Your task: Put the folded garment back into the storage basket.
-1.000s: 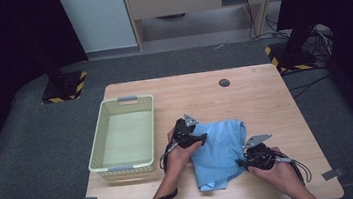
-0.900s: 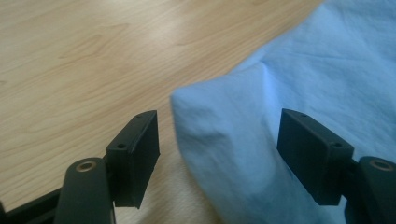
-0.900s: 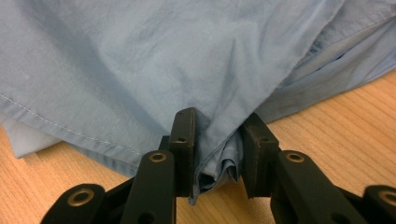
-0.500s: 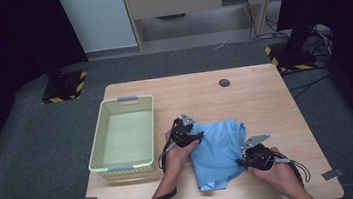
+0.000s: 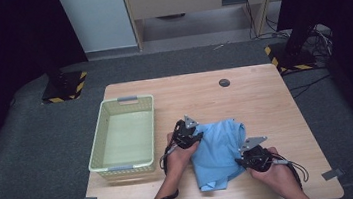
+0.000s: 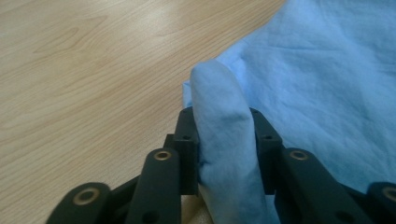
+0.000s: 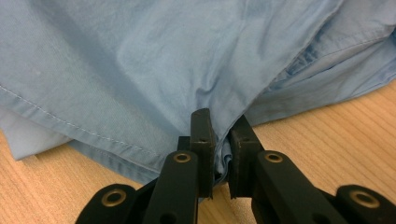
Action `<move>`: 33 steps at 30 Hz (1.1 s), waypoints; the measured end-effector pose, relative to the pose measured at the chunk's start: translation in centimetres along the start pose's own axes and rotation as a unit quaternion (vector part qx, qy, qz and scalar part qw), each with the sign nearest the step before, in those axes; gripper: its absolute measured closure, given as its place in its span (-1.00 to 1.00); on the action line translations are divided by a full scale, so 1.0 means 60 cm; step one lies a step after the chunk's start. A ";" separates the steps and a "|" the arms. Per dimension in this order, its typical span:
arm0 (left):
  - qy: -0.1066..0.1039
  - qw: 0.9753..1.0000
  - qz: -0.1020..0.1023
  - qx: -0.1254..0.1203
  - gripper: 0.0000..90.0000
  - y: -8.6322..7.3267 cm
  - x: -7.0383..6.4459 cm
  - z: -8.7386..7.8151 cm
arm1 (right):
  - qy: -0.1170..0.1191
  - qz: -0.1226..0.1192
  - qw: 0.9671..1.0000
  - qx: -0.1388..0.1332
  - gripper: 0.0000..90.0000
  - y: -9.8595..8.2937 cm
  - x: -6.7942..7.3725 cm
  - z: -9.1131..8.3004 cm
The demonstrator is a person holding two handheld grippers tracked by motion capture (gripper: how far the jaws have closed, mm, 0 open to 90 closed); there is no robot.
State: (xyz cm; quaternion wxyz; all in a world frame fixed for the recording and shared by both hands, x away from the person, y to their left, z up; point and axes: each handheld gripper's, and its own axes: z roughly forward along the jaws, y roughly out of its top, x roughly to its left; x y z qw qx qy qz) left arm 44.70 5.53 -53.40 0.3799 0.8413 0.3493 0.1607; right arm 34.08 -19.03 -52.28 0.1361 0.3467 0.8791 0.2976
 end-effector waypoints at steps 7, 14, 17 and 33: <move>0.004 1.000 0.004 -0.005 0.66 0.007 -0.001 -0.013 | 0.002 -0.003 1.000 -0.010 0.86 -0.001 0.000 -0.004; 0.008 1.000 0.006 -0.013 0.68 0.015 -0.005 -0.026 | 0.010 0.000 1.000 -0.017 0.87 0.008 0.004 -0.015; 0.008 1.000 0.008 -0.016 0.69 0.020 -0.008 -0.032 | 0.011 -0.001 1.000 -0.020 0.87 0.011 0.004 -0.020; 0.002 0.999 0.026 -0.040 0.69 0.066 -0.041 -0.078 | 0.011 -0.012 0.999 -0.035 0.87 0.023 0.010 -0.063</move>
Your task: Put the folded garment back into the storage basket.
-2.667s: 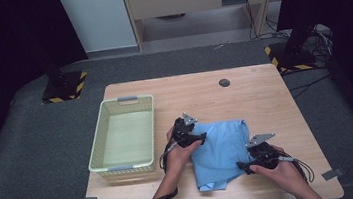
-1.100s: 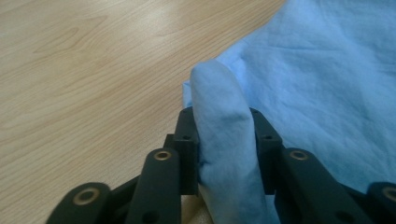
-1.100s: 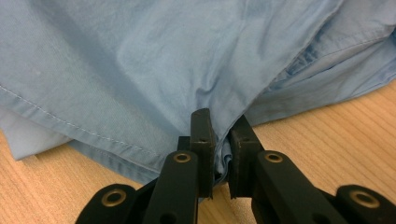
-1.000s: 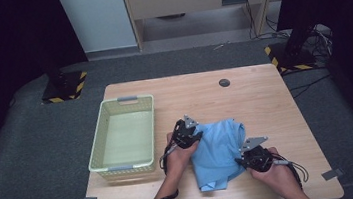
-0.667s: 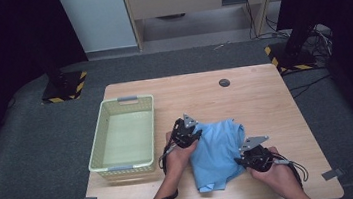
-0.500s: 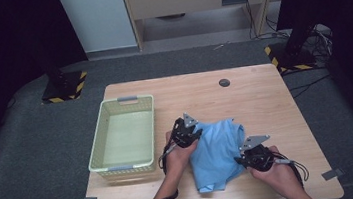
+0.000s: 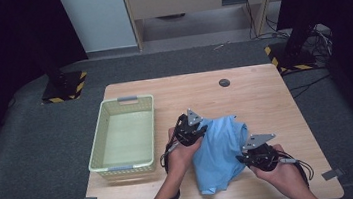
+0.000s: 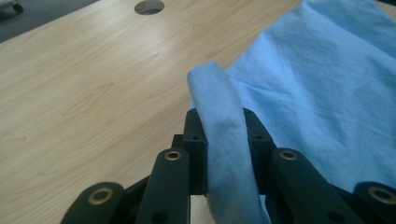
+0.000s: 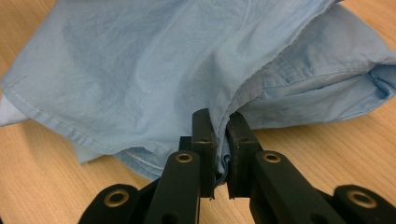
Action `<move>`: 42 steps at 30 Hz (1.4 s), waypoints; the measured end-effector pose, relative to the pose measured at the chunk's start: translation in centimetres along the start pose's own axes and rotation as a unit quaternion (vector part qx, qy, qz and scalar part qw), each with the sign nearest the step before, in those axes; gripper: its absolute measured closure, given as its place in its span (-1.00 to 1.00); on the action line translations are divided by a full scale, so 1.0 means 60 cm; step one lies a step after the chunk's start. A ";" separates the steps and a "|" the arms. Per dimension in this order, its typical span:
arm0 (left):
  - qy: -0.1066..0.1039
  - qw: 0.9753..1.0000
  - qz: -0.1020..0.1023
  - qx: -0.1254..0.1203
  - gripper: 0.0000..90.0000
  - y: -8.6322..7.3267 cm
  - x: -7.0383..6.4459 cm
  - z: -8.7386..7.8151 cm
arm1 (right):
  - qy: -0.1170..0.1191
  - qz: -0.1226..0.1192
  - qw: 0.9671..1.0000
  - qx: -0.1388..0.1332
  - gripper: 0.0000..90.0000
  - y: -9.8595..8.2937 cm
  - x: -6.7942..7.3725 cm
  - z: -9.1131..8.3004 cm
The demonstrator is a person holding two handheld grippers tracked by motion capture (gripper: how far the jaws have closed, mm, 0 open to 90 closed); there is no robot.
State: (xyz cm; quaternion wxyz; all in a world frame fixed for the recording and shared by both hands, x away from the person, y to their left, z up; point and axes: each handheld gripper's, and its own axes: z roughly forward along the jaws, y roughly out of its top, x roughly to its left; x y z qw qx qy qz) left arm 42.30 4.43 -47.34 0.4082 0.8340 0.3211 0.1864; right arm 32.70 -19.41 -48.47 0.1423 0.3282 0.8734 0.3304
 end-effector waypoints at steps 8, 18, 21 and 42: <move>0.002 1.000 0.001 0.000 0.71 0.018 0.002 -0.024 | 0.004 -0.003 1.000 -0.006 0.88 0.015 0.004 -0.014; 0.005 1.000 -0.005 -0.007 0.72 0.044 0.012 -0.062 | 0.015 -0.011 1.000 -0.025 0.88 0.047 0.010 -0.042; 0.007 1.000 -0.002 -0.010 0.72 0.051 0.014 -0.073 | 0.018 -0.010 0.999 -0.029 0.88 0.052 0.010 -0.047; -0.001 1.000 -0.008 -0.022 0.72 0.080 0.088 -0.109 | 0.039 -0.008 0.999 -0.035 0.88 0.131 -0.001 -0.040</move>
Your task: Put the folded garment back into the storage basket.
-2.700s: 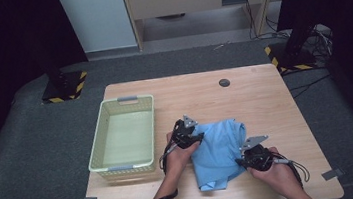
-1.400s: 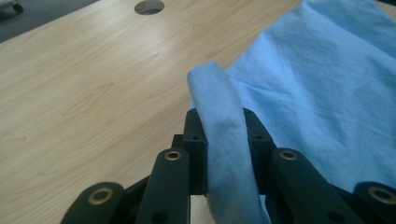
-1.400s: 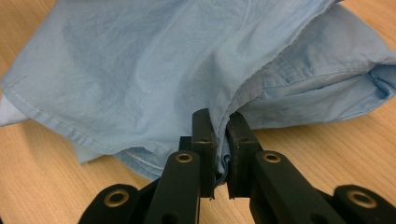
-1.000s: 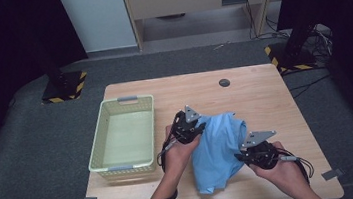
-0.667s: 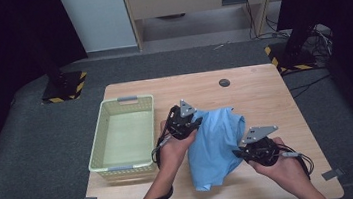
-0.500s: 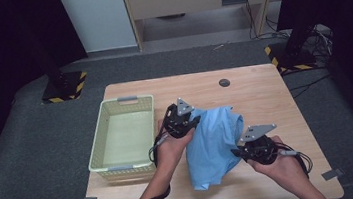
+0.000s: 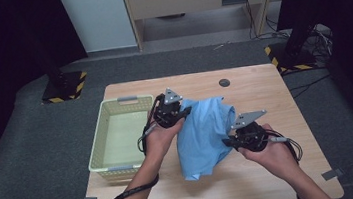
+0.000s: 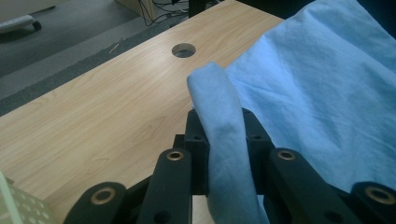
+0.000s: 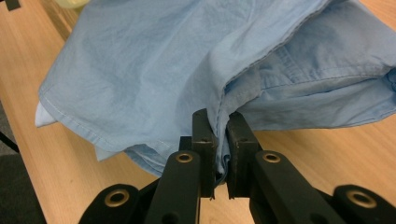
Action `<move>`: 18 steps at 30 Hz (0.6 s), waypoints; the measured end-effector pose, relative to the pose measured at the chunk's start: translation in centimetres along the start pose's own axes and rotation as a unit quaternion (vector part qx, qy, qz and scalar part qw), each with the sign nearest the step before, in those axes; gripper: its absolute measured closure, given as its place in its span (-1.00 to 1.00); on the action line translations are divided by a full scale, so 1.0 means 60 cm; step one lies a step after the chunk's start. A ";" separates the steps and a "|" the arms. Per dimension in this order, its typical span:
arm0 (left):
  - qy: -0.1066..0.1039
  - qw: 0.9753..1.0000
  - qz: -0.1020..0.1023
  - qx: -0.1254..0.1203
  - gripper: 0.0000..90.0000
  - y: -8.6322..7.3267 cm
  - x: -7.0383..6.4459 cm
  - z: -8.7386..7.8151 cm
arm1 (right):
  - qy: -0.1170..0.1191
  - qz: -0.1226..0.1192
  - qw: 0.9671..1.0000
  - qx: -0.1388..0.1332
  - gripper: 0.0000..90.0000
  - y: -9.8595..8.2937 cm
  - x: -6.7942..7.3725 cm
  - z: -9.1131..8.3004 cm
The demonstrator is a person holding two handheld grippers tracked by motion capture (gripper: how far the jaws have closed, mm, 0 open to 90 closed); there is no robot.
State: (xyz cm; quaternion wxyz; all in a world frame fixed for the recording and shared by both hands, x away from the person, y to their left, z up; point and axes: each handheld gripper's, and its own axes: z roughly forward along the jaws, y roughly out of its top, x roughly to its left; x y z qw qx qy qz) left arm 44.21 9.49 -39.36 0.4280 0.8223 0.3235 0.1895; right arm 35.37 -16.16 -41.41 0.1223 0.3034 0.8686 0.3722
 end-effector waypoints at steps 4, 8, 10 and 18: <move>-0.001 1.000 -0.002 -0.002 0.72 0.007 0.015 -0.002 | -0.001 -0.003 1.000 0.001 0.88 0.017 -0.003 0.003; -0.004 1.000 0.001 -0.003 0.72 0.019 0.027 -0.005 | -0.004 -0.006 1.000 0.002 0.88 0.032 -0.004 0.002; -0.006 1.000 0.004 -0.003 0.72 0.026 0.031 -0.007 | -0.005 -0.006 1.000 0.001 0.88 0.039 -0.004 0.002; -0.004 1.000 0.008 -0.009 0.71 0.030 0.047 -0.022 | -0.008 -0.016 1.000 -0.002 0.88 0.067 0.006 0.002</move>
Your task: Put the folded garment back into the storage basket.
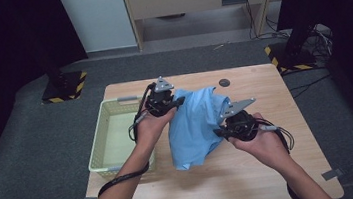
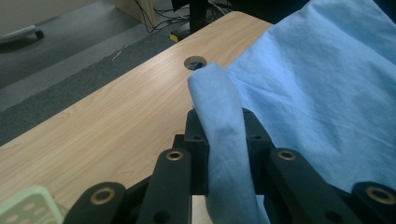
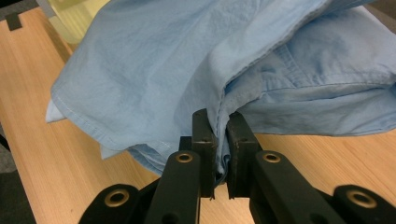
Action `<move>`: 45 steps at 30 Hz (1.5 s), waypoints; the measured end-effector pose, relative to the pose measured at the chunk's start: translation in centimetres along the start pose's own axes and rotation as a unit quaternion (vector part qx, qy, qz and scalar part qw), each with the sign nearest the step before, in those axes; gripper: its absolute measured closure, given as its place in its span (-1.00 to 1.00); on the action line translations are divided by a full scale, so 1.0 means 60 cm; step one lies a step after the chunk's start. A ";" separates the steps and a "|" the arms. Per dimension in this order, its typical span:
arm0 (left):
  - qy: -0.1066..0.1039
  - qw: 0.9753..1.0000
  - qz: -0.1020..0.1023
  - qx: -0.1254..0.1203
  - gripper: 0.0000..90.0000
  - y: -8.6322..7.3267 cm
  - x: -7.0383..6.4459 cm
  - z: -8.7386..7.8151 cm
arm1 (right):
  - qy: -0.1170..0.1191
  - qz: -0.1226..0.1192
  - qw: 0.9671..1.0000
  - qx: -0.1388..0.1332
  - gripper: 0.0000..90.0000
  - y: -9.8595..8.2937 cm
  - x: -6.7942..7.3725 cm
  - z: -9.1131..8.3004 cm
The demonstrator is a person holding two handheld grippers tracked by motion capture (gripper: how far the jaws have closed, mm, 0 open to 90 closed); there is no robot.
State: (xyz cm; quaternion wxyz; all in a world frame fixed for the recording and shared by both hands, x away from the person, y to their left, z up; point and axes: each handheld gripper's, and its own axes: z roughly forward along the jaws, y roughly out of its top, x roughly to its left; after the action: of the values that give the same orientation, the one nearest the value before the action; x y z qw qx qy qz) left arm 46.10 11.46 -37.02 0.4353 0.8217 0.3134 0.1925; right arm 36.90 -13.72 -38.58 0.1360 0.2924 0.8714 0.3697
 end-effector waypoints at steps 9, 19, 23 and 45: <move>0.009 1.000 -0.007 0.000 0.72 -0.008 0.017 -0.024 | 0.008 -0.011 1.000 -0.001 0.88 0.025 0.019 0.018; 0.021 1.000 -0.020 0.005 0.72 -0.021 0.047 -0.049 | 0.020 -0.025 0.999 -0.004 0.88 0.063 0.037 0.038; 0.026 0.999 -0.024 0.000 0.72 -0.021 0.058 -0.061 | 0.023 -0.028 0.999 -0.003 0.88 0.077 0.037 0.042; 0.054 0.998 -0.040 0.003 0.72 -0.038 0.116 -0.107 | 0.045 -0.040 0.998 -0.009 0.88 0.131 0.055 0.088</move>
State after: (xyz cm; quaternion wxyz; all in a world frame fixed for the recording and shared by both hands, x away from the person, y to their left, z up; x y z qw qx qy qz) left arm 46.62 20.98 -35.10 0.4229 0.7981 0.3698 0.2177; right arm 39.87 -4.35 -36.58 0.1142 0.2389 0.8843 0.3846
